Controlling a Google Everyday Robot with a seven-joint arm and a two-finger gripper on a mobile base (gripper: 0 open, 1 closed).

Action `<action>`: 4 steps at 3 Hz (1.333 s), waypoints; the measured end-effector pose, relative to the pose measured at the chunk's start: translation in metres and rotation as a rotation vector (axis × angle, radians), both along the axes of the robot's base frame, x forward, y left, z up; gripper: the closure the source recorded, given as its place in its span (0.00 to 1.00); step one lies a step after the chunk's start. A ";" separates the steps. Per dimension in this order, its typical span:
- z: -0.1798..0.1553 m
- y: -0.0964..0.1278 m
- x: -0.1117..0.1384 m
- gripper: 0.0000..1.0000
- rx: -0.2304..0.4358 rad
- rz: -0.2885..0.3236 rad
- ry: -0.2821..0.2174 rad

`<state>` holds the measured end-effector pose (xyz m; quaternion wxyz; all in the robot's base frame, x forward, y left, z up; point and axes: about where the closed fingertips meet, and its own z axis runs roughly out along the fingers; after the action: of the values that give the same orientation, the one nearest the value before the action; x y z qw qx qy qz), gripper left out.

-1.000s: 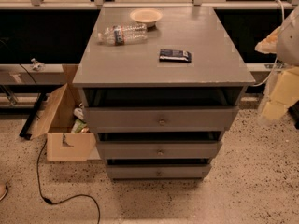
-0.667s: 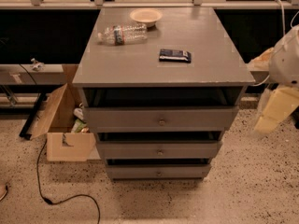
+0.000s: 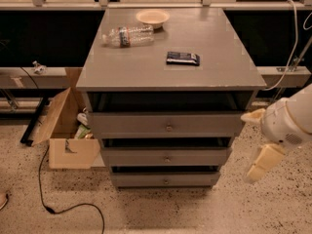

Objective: Open middle drawer

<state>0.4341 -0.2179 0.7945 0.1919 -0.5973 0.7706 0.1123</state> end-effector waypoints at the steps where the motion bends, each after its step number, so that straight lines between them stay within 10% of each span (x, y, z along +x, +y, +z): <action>1: -0.044 -0.002 -0.007 0.00 0.047 -0.005 0.078; 4: -0.126 -0.010 0.030 0.00 0.058 0.058 0.034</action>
Offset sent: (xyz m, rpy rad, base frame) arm -0.0061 -0.0017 -0.0378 0.0404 0.0654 -0.0051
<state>0.4638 -0.2275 0.6688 0.1927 -0.6115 0.7526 0.1505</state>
